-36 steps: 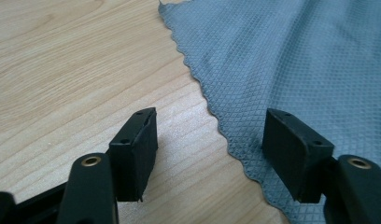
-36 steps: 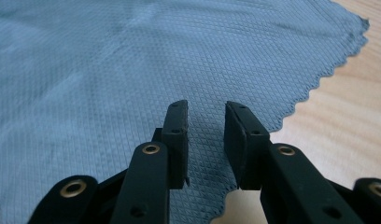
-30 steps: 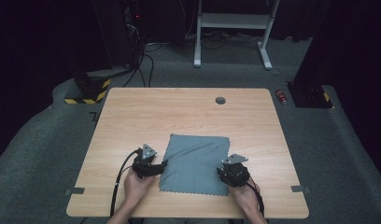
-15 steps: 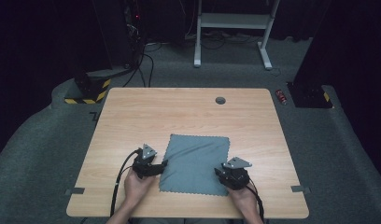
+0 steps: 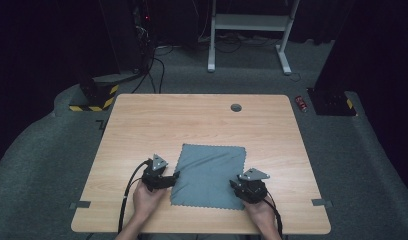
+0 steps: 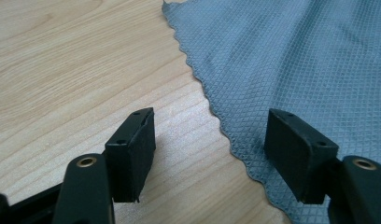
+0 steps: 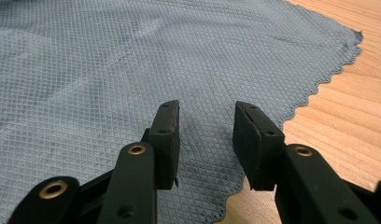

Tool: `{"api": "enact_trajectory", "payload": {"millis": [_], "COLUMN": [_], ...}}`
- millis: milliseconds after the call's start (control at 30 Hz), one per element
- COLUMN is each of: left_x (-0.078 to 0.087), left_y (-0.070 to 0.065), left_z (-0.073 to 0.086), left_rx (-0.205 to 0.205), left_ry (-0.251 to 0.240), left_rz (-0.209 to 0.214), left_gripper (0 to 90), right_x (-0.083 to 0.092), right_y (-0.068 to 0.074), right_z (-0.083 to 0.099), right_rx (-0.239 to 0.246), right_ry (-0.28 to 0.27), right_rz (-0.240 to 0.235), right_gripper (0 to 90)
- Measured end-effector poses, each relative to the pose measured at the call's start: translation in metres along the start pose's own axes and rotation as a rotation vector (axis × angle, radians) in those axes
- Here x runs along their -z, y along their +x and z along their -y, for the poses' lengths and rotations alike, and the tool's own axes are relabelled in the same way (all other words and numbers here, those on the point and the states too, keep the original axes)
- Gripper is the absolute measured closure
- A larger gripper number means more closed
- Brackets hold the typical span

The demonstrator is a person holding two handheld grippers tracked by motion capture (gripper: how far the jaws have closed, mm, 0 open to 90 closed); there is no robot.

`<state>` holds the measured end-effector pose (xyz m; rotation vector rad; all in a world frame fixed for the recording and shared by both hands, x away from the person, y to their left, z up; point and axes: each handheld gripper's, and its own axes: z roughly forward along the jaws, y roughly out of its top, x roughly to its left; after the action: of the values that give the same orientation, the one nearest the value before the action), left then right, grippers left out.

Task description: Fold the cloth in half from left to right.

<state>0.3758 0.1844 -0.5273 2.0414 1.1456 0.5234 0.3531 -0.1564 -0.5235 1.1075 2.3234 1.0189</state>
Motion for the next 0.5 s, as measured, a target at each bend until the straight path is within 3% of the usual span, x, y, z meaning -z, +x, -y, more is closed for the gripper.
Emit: {"api": "enact_trajectory", "payload": {"millis": [133,500], "left_x": [0.0002,0.0003], "left_y": [0.0,-0.0006], "left_z": [0.0,0.0], "left_rx": [-0.004,-0.003], "left_ry": [-0.001,-0.001], "left_rz": [0.0,0.004], "left_gripper": [34.3,36.0], "right_x": [0.0,-0.0001], "right_y": [-0.0001,0.0013], "right_z": [-0.0002,-0.0035], "right_rx": [-0.019,-0.031], "right_ry": [0.005,0.028], "right_rz": [0.016,0.027], "right_gripper": [56.1,55.6]}}
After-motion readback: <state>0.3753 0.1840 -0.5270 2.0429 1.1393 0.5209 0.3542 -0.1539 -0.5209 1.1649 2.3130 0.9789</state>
